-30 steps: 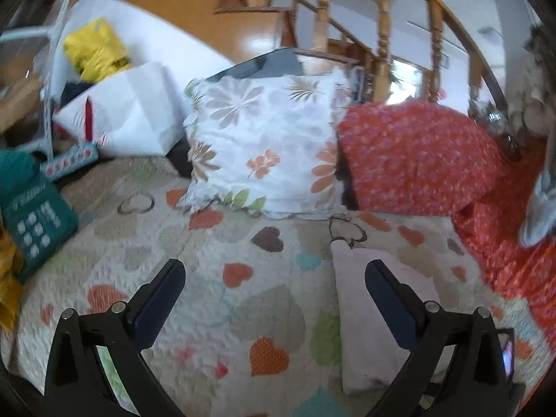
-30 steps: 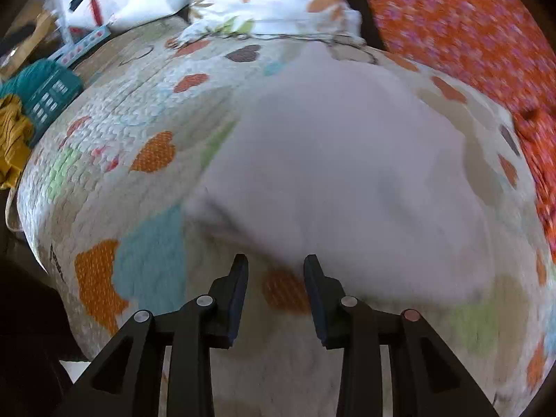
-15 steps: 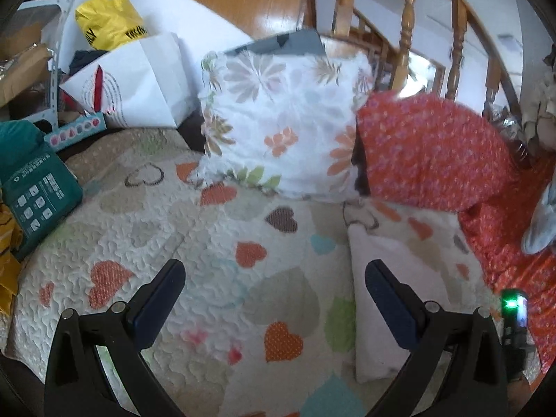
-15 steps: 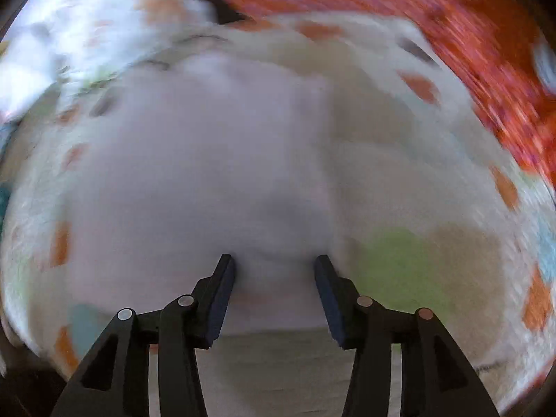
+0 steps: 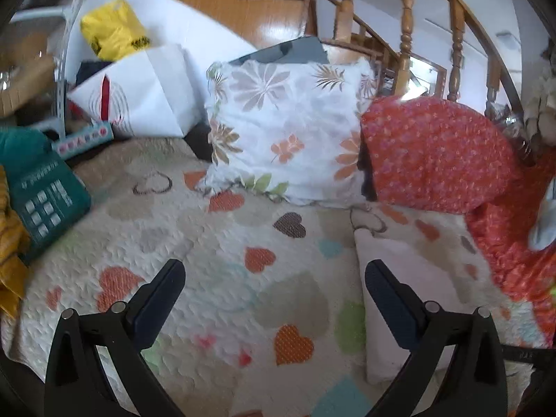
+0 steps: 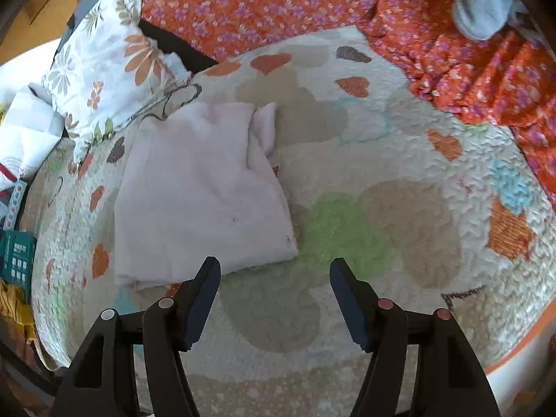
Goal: Fold small clothes
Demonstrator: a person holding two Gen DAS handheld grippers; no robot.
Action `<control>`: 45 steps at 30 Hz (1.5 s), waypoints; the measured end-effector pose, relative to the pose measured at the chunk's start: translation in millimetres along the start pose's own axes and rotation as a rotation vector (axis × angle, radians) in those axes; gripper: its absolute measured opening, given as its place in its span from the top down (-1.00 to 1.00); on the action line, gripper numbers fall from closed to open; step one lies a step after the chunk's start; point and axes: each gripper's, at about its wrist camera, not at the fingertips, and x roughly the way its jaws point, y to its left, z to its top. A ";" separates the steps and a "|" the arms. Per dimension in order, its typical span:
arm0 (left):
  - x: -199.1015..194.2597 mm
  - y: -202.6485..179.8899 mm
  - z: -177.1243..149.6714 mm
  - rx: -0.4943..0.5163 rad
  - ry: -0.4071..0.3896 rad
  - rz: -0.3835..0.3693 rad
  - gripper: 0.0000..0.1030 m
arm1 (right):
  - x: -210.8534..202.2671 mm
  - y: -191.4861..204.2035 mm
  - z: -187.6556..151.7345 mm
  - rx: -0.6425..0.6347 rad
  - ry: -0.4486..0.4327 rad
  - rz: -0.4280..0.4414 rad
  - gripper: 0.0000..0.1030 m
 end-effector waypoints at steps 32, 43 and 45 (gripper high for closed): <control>111.7 -82.5 -59.2 0.134 0.431 -0.090 -1.00 | 60.9 43.4 54.6 -0.197 -0.160 -0.049 -0.39; 100.1 -74.2 -62.2 0.133 0.414 -0.058 -1.00 | 55.5 44.6 42.4 -0.217 -0.167 -0.060 -0.42; 99.4 -73.3 -64.4 0.140 0.417 -0.057 -1.00 | 55.4 46.6 41.0 -0.227 -0.165 -0.061 -0.42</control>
